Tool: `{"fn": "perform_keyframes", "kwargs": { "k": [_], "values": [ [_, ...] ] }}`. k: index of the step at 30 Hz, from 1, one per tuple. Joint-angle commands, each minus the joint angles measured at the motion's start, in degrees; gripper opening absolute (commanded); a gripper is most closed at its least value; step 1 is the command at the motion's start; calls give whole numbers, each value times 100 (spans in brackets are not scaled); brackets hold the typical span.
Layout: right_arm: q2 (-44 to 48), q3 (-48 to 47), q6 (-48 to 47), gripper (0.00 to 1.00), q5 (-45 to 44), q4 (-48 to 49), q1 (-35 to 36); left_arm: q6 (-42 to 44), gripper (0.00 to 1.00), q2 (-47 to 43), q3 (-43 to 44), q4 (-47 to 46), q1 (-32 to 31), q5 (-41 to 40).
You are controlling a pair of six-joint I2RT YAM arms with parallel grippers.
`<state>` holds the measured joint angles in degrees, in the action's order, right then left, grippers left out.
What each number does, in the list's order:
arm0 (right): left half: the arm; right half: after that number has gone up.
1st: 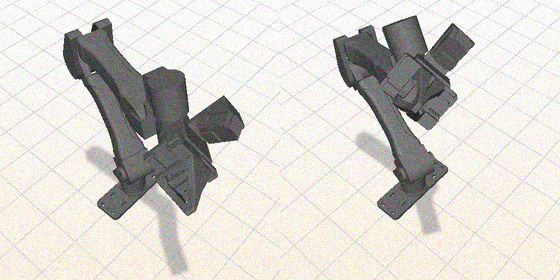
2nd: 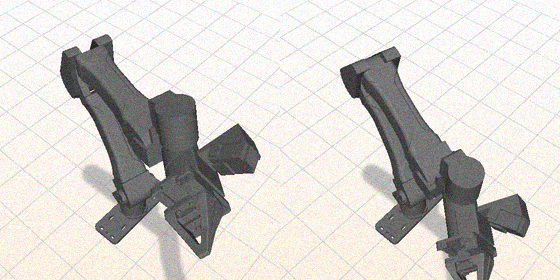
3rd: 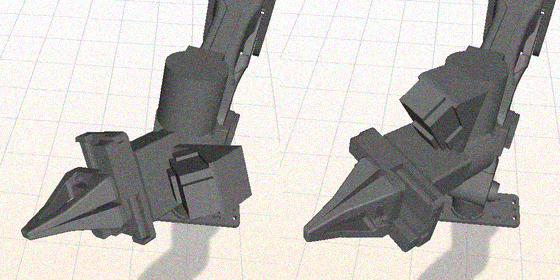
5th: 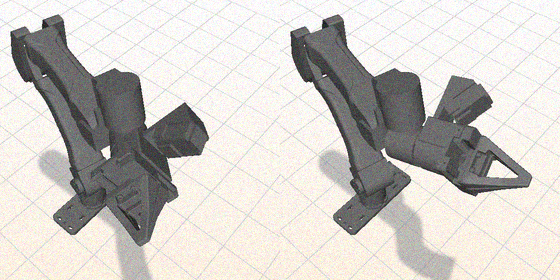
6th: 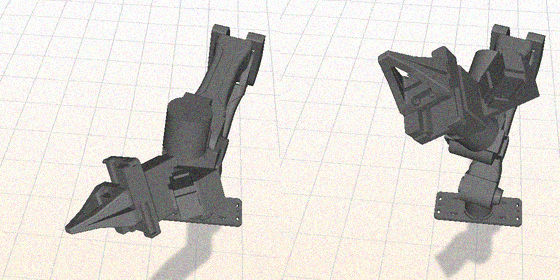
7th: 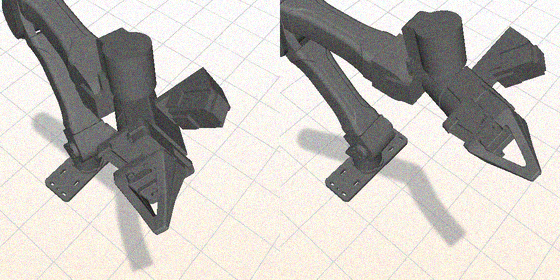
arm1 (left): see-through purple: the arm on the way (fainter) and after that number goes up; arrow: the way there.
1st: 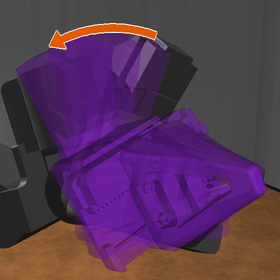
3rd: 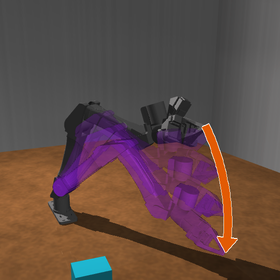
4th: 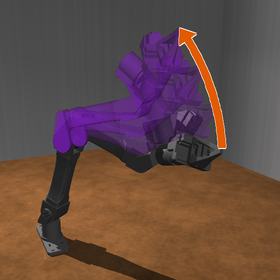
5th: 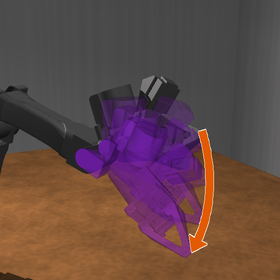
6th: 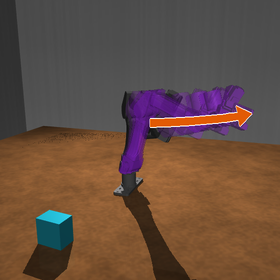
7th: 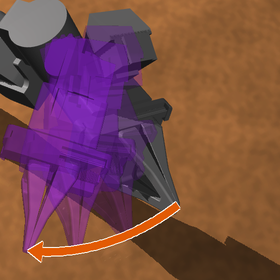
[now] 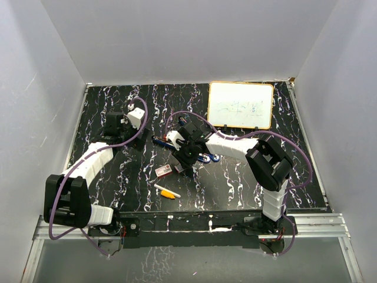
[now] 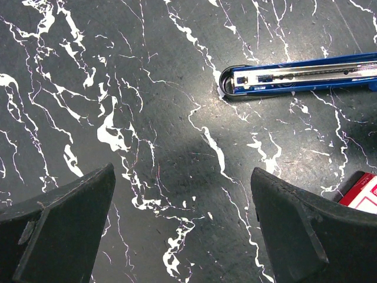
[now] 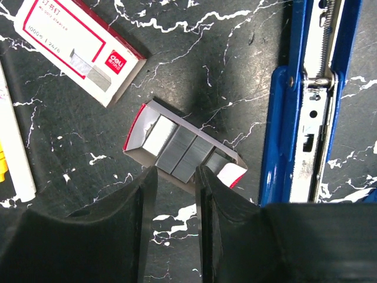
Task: Load the staples into the stapler
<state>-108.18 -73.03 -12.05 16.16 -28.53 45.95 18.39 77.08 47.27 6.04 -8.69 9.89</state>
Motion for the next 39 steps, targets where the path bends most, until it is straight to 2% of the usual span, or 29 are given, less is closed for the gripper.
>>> {"fn": "perform_keyframes", "kwargs": {
  "k": [1,10,39],
  "values": [
    [321,-151,-86,35,190,84,-16,33,97,-214,-41,60,15,159],
    [302,-92,-78,35,-251,62,-16,84,97,-224,-62,77,10,456],
    [429,-50,-160,36,-980,135,-19,150,97,-188,-43,142,13,479]
  ]
}}
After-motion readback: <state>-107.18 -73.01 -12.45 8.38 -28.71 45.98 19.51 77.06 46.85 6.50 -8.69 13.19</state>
